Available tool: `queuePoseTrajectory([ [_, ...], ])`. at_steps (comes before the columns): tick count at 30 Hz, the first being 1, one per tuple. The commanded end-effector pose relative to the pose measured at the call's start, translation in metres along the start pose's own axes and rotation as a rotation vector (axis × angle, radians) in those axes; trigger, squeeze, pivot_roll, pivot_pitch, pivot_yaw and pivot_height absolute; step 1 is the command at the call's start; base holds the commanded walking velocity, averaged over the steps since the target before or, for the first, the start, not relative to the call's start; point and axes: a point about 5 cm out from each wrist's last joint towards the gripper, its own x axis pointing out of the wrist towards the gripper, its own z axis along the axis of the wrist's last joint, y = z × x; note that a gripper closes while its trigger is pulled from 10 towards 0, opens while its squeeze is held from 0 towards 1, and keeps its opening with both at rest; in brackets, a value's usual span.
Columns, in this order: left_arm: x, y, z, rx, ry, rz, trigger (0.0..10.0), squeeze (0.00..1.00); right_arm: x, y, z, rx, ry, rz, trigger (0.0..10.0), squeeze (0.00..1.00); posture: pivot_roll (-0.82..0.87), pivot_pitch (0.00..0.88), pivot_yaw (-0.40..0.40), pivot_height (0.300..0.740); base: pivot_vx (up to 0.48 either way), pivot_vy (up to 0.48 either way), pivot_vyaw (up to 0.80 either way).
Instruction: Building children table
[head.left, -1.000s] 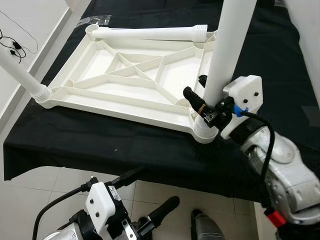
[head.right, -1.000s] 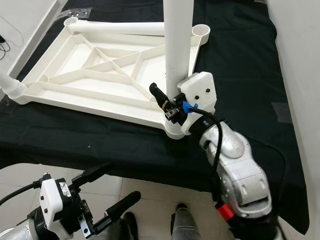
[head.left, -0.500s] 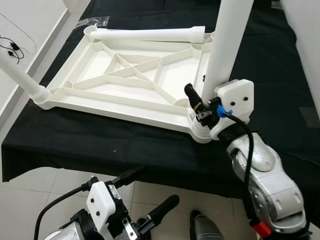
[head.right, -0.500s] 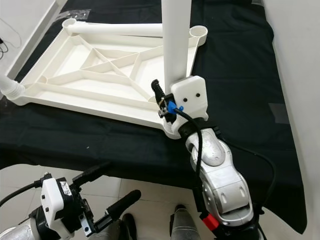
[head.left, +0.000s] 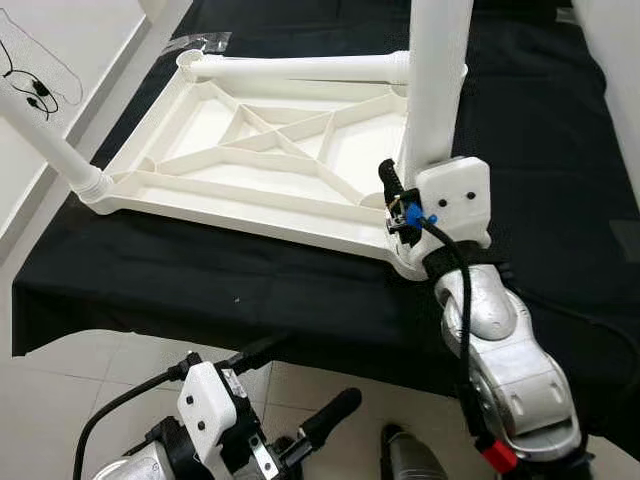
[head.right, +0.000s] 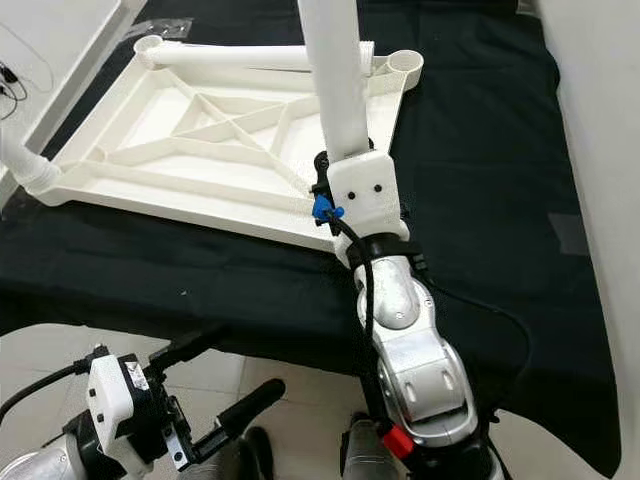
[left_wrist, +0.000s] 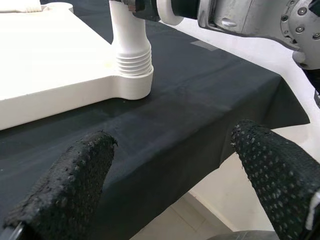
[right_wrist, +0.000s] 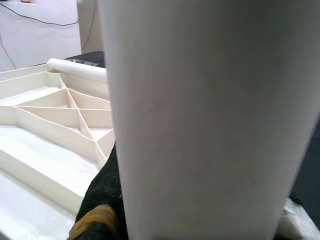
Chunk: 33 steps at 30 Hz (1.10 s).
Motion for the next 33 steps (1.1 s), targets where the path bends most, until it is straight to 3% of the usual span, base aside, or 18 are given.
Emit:
queuePoseTrajectory([
  [1, -0.003, 0.001, -0.006, 0.0, 0.026, 0.013, 10.0, 0.0, -0.001, 0.003, -0.04, -0.015, 0.215, -0.011, 10.0, 0.0, 0.01, 0.308, 0.127, 0.74, 0.0, 0.0, 0.0],
  [6, -0.003, 0.008, -0.004, 0.023, 0.034, 0.052, 10.0, 0.0, 0.0, 0.003, -0.042, -0.001, 0.218, -0.028, 10.0, 0.0, 0.02, 0.299, 0.127, 0.74, 0.0, 0.0, 0.0],
  [9, -0.003, 0.033, 0.005, 0.079, 0.023, 0.124, 10.0, 0.0, 0.003, 0.001, -0.043, 0.016, 0.217, -0.047, 10.0, 0.0, 0.03, 0.287, 0.128, 0.74, 0.0, 0.0, 0.0],
  [10, -0.003, 0.033, 0.005, 0.079, 0.023, 0.124, 10.0, 0.0, 0.003, 0.001, -0.043, 0.016, 0.217, -0.047, 10.0, 0.0, 0.03, 0.287, 0.128, 0.74, 0.0, 0.0, 0.0],
  [11, -0.002, 0.048, 0.015, 0.107, -0.005, 0.152, 10.0, 0.0, 0.004, 0.0, -0.043, 0.025, 0.215, -0.055, 10.0, 0.0, 0.03, 0.285, 0.128, 0.74, 0.0, 0.0, 0.0],
  [12, -0.002, 0.048, 0.015, 0.107, -0.005, 0.152, 10.0, 0.0, 0.004, 0.0, -0.043, 0.025, 0.215, -0.055, 10.0, 0.0, 0.03, 0.285, 0.128, 0.74, 0.0, 0.0, 0.0],
  [15, 0.004, 0.079, 0.05, 0.152, -0.114, 0.199, 10.0, 0.0, 0.006, -0.002, -0.043, 0.044, 0.215, -0.07, 10.0, 0.0, 0.04, 0.281, 0.13, 0.74, 0.0, 0.0, 0.0],
  [17, 0.006, 0.085, 0.059, 0.155, -0.145, 0.204, 10.0, 0.0, 0.006, -0.002, -0.044, 0.048, 0.215, -0.073, 10.0, 0.0, 0.04, 0.281, 0.13, 0.74, 0.0, 0.0, 0.0],
  [18, 0.01, 0.094, 0.077, 0.153, -0.205, 0.194, 10.0, 0.0, 0.006, -0.002, -0.044, 0.058, 0.216, -0.078, 10.0, 0.0, 0.04, 0.279, 0.133, 0.74, 0.0, 0.0, 0.0],
  [19, 0.01, 0.094, 0.077, 0.153, -0.205, 0.194, 10.0, 0.0, 0.006, -0.002, -0.044, 0.058, 0.216, -0.078, 10.0, 0.0, 0.04, 0.279, 0.133, 0.74, 0.0, 0.0, 0.0],
  [20, 0.013, 0.101, 0.092, 0.144, -0.251, 0.18, 10.0, 0.0, 0.006, -0.002, -0.044, 0.062, 0.217, -0.08, 10.0, 0.0, 0.04, 0.278, 0.136, 0.74, 0.0, 0.0, 0.0],
  [21, 0.013, 0.101, 0.092, 0.144, -0.251, 0.18, 10.0, 0.0, 0.006, -0.002, -0.044, 0.062, 0.217, -0.08, 10.0, 0.0, 0.04, 0.278, 0.136, 0.74, 0.0, 0.0, 0.0],
  [23, 0.026, 0.114, 0.131, 0.053, -0.371, 0.076, 10.0, 0.0, 0.006, -0.002, -0.045, 0.08, 0.217, -0.088, 10.0, 0.0, 0.04, 0.276, 0.144, 0.74, 0.0, 0.0, 0.0],
  [25, 0.029, 0.115, 0.138, 0.035, -0.386, 0.043, 10.0, 0.0, 0.006, -0.001, -0.045, 0.085, 0.215, -0.09, 10.0, 0.0, 0.04, 0.276, 0.145, 0.74, 0.0, 0.0, 0.0],
  [28, 0.039, 0.12, 0.155, -0.061, -0.44, -0.082, 10.0, 0.0, 0.006, 0.0, -0.043, 0.094, 0.209, -0.096, 10.0, 0.0, 0.03, 0.275, 0.152, 0.74, 0.0, 0.0, 0.0],
  [32, 0.046, 0.127, 0.164, -0.071, -0.449, -0.14, 10.0, 0.0, 0.005, 0.001, -0.043, 0.107, 0.206, -0.1, 10.0, 0.0, 0.03, 0.274, 0.159, 0.74, 0.0, 0.0, 0.0],
  [33, 0.054, 0.133, 0.169, -0.077, -0.448, -0.185, 10.0, 0.0, 0.004, 0.001, -0.042, 0.113, 0.203, -0.102, 10.0, 0.0, 0.03, 0.273, 0.167, 0.74, 0.0, 0.0, 0.0],
])
